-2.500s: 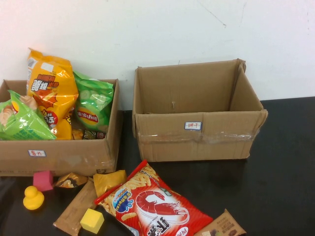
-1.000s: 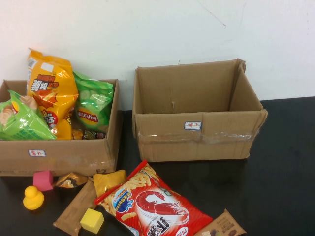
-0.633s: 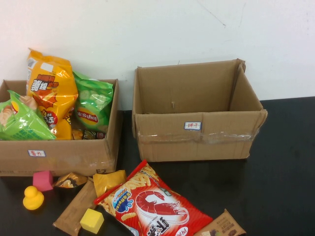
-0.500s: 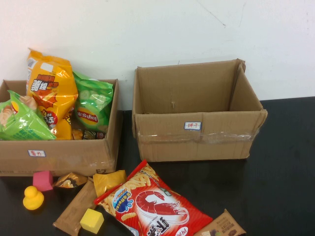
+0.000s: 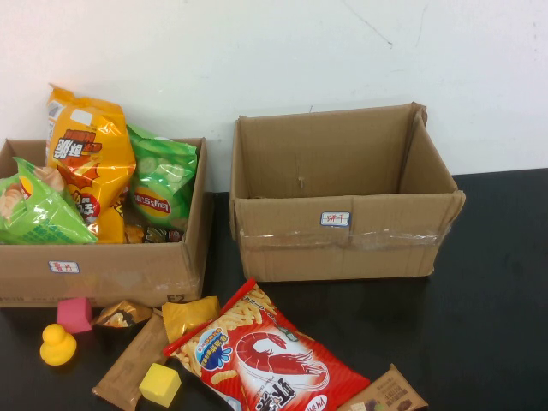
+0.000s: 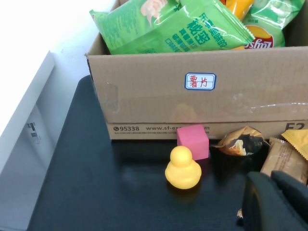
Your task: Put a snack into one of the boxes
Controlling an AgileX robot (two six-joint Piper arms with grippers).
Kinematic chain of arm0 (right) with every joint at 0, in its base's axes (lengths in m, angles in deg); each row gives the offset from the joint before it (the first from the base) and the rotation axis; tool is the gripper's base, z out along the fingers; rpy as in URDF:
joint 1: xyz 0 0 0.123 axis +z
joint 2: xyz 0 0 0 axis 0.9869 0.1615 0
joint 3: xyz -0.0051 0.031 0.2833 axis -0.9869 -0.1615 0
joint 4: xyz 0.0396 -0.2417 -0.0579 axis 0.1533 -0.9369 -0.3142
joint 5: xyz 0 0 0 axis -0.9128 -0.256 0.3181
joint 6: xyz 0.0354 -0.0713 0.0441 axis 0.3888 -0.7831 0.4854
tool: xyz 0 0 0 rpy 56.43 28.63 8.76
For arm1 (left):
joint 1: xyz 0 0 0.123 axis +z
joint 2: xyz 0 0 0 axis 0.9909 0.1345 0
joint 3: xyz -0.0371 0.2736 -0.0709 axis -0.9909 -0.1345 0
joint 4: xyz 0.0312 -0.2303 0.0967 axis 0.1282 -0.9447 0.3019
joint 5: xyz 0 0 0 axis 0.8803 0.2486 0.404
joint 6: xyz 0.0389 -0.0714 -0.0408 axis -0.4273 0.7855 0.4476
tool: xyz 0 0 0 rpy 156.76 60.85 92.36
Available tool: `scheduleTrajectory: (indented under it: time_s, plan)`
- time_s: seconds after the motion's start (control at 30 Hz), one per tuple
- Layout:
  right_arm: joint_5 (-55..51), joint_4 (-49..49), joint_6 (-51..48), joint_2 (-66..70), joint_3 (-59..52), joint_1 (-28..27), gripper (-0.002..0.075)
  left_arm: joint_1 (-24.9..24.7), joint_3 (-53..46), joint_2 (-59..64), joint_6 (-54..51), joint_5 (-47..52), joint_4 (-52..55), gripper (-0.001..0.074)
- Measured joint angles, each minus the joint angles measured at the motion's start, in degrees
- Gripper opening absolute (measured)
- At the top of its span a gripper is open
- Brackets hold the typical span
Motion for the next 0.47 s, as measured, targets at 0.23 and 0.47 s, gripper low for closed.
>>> scheduleTrajectory:
  time_s: [0.23,0.47]
  plan:
    - [0.00,0.00,0.00,0.00,0.00,0.00,-0.0001,0.00,0.00,0.00,0.00,0.00,0.00,-0.0001]
    - [0.00,0.00,0.00,0.00,0.00,0.00,-0.0001,0.00,0.00,0.00,0.80,0.00,-0.14,-0.0001]
